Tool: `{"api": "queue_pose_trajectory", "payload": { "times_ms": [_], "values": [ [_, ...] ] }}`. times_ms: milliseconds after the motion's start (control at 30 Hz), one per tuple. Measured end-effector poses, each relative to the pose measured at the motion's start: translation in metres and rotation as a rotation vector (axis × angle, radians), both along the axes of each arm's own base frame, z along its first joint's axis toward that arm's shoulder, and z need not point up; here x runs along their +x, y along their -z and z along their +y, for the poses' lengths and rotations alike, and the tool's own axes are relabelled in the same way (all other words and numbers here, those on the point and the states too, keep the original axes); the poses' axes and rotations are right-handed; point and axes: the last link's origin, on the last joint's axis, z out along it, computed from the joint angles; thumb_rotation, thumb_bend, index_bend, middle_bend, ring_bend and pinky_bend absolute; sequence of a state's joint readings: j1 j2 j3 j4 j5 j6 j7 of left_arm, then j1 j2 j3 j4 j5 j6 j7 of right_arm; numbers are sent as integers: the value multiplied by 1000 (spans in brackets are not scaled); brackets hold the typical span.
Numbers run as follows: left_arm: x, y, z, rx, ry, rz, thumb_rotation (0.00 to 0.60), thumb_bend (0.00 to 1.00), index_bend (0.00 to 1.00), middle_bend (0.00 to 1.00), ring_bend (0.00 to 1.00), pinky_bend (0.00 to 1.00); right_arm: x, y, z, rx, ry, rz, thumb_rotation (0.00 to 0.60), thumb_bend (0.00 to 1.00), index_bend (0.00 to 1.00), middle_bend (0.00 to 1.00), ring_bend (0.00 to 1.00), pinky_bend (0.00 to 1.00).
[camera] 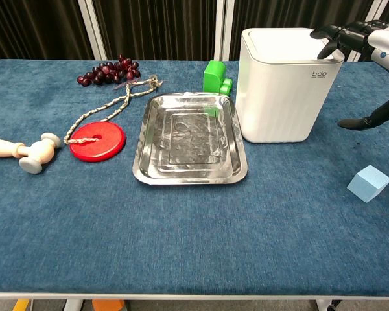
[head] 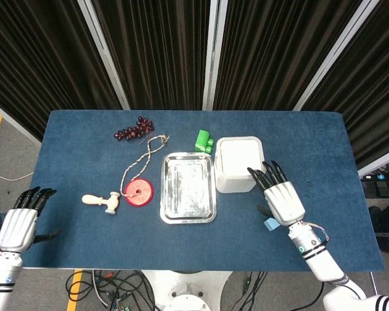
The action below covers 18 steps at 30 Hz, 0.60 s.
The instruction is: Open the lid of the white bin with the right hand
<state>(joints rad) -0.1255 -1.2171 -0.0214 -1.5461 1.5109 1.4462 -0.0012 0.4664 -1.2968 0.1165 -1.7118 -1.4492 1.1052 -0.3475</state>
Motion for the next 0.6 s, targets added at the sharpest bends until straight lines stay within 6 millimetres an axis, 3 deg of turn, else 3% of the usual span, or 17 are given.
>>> {"api": "queue_pose_trajectory", "payload": {
  "times_ms": [233,333,400,600],
  "values": [
    [0,0,0,0,-2,-1,600,43,166,138,72,115,12,-14,0,-77,-76,-71,600,56,0,34,0,0],
    [-1,1,0,-1,-3,-3,600,42,166,138,73,114,14,-25,7,-126,-124,-98,600,57,0,7,0,0],
    [-1,1,0,-2,-3,-3,600,42,167,138,73,115,9,-30,15,-142,-131,-94,600,57,0,15,0,0],
    [1,1,0,-4,2,-1,600,43,170,138,72,115,-37,-42,51,-107,-13,2,600,58,0,66,0,0]
  ]
}}
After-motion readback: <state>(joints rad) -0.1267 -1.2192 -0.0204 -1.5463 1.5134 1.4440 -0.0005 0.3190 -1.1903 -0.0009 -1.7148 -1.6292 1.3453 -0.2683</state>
